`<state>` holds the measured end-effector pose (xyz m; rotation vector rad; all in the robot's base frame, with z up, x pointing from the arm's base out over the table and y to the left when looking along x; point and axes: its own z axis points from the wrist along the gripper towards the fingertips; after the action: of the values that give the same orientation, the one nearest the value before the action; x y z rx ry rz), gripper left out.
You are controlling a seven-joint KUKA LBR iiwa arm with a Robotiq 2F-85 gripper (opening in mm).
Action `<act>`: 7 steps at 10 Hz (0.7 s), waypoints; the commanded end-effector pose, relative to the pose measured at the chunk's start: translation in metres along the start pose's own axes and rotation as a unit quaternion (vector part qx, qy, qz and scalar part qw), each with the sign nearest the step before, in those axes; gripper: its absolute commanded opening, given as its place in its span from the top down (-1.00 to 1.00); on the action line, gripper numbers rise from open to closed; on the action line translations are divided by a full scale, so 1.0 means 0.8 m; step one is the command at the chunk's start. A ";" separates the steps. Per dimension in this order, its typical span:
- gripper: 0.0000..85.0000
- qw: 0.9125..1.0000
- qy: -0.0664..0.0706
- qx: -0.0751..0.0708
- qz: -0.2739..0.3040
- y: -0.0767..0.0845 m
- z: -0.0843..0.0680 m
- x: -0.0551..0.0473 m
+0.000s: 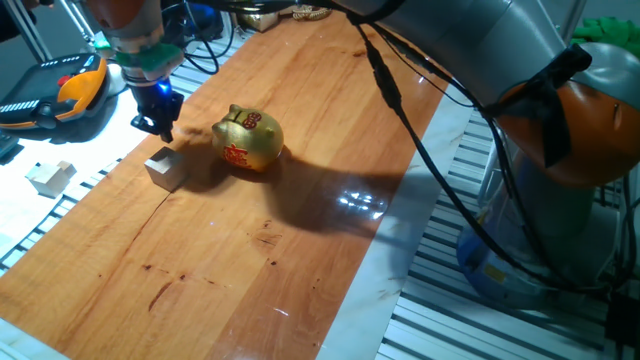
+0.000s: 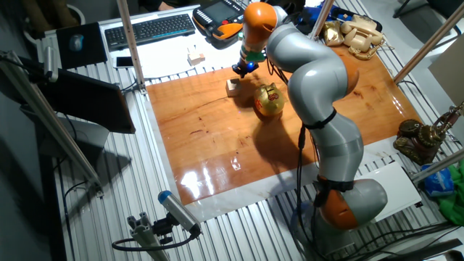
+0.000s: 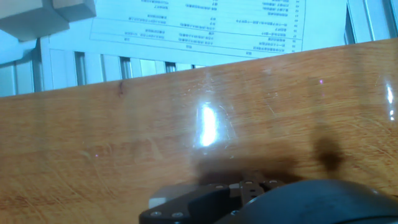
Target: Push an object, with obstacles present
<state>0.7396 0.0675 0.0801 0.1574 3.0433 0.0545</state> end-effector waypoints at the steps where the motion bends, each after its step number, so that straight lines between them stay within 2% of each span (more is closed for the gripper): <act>1: 1.00 1.000 -0.007 -0.004 0.001 0.000 0.001 -0.001; 4: 1.00 1.000 -0.019 0.002 0.010 0.009 0.000 -0.004; 7: 1.00 1.000 -0.024 0.003 0.012 0.006 0.001 -0.013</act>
<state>0.7517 0.0712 0.0808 0.1931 2.9927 0.0428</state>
